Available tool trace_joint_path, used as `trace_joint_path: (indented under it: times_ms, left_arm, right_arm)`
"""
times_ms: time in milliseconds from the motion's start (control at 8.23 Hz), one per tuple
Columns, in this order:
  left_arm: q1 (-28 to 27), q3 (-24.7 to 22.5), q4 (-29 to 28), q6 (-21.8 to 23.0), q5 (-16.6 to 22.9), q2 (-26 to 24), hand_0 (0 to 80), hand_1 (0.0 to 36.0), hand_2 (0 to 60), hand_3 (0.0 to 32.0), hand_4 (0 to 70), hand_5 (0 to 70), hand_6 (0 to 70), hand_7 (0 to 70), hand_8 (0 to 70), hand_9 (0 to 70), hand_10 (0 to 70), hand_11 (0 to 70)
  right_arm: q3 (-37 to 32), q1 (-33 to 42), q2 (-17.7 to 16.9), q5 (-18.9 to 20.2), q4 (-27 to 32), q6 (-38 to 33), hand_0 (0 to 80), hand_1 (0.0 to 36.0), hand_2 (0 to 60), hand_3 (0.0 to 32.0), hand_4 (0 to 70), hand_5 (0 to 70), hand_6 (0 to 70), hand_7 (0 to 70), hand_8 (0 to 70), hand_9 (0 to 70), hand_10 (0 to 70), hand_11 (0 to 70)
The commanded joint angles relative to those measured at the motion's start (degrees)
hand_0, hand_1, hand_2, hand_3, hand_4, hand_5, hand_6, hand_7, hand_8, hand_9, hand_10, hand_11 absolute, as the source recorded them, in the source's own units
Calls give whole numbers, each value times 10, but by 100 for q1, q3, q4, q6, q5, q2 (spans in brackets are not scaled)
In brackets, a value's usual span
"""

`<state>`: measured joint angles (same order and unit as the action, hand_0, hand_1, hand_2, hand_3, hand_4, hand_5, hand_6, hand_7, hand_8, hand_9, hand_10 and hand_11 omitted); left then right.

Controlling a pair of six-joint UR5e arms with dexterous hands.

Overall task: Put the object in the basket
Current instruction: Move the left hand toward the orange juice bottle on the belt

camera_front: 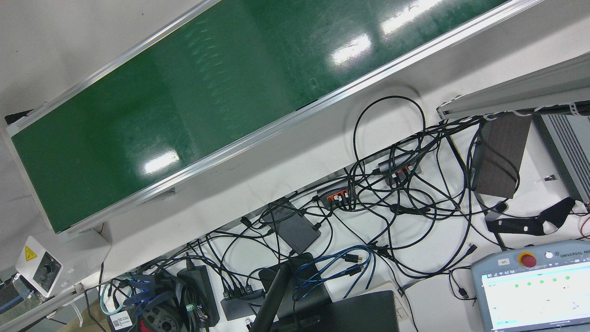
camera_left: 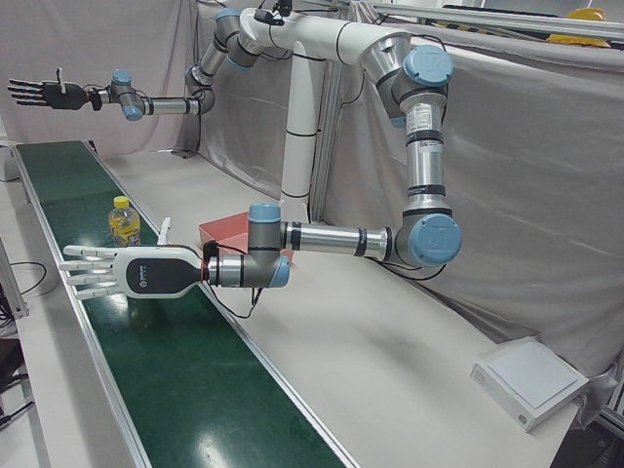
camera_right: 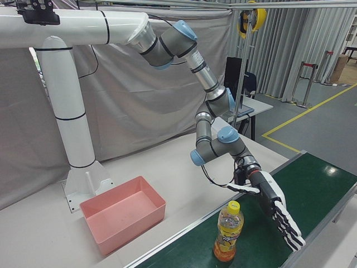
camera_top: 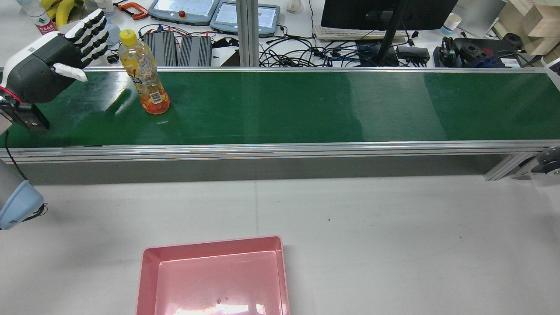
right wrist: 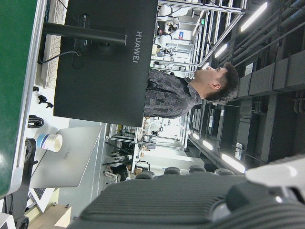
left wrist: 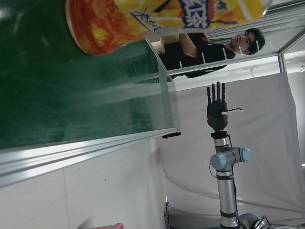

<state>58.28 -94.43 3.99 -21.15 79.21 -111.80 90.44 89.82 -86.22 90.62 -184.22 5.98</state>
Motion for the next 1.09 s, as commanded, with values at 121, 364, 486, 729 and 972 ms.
trace_joint_path:
  times_ms: [121,364,486,729,972]
  left_arm:
    - [-89,-14,-47,5,15,-17,474,26,0,102,0,84,0,0,36,4,11,25]
    - [-89,-23,-47,5,67,-26,475,33,0,72,0,99,0,0,38,8,19,37]
    - [-89,-32,-47,14,85,-26,478,38,0,30,0,110,0,0,48,25,18,35]
    - [-71,-119,292,49,77,-69,481,52,0,0,52,205,0,29,93,97,66,105]
    - [-45,-277,374,84,68,-61,530,93,240,0,700,603,433,618,590,700,700,700]
  right_arm:
    - [0,0,0,9,0,-9,0,0,0,0,0,0,0,0,0,0,0,0]
    - [0,0,0,9,0,-9,0,0,0,0,0,0,0,0,0,0,0,0]
    - [0,0,0,0,0,0,0,0,0,0,0,0,0,0,0,0,0,0]
    - [0,0,0,0,0,0,0,0,0,0,0,0,0,0,0,0,0,0]
    - [0,0,0,0,0,0,0,0,0,0,0,0,0,0,0,0,0,0]
